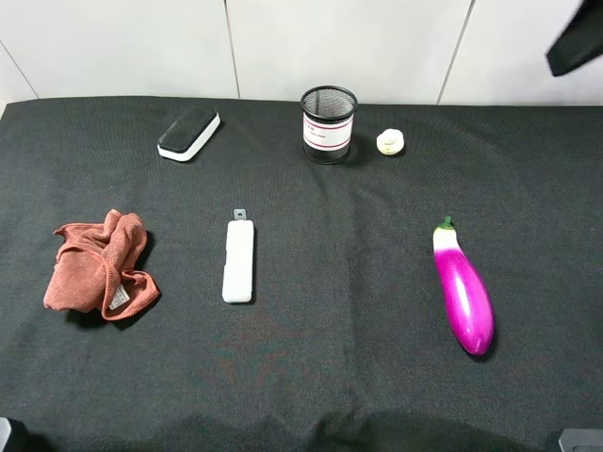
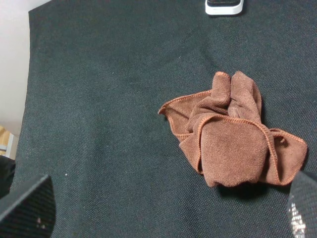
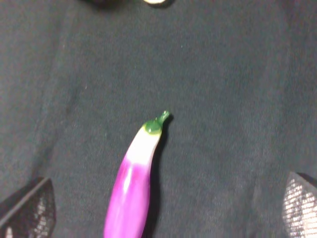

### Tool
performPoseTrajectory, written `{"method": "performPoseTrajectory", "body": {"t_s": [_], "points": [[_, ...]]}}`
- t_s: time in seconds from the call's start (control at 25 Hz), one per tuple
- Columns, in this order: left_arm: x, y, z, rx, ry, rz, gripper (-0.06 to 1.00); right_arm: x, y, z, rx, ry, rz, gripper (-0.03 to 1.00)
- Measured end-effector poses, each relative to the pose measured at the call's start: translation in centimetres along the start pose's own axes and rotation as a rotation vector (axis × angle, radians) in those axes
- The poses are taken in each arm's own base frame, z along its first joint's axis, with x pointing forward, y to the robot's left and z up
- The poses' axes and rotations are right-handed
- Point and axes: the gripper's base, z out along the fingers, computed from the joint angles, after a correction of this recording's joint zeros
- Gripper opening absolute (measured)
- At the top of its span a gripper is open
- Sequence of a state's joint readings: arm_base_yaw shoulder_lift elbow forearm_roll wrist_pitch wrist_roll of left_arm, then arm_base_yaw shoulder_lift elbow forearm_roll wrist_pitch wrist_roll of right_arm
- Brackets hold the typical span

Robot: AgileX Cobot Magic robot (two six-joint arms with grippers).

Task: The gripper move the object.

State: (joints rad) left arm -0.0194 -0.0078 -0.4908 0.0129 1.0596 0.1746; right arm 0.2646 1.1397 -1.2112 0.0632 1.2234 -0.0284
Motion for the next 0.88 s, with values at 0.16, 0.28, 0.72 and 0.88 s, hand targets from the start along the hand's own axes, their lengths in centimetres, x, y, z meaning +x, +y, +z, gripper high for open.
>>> {"method": "performPoseTrajectory", "body": {"t_s": [0.16, 0.28, 0.72, 0.88], "points": [[0.0, 0.0, 0.0, 0.000, 0.000, 0.000, 0.99, 2.5, 0.1, -1.4, 0.000, -0.037, 0.004, 0.69], [0.0, 0.0, 0.0, 0.000, 0.000, 0.000, 0.99, 4.7, 0.2, -2.5, 0.000, -0.076, 0.003, 0.69], [0.0, 0.0, 0.0, 0.000, 0.000, 0.000, 0.99, 13.5, -0.8, -3.6, 0.087, -0.230, 0.142, 0.69], [0.0, 0.0, 0.0, 0.000, 0.000, 0.000, 0.99, 16.1, -0.9, -3.4, 0.143, -0.292, 0.206, 0.69]]}}
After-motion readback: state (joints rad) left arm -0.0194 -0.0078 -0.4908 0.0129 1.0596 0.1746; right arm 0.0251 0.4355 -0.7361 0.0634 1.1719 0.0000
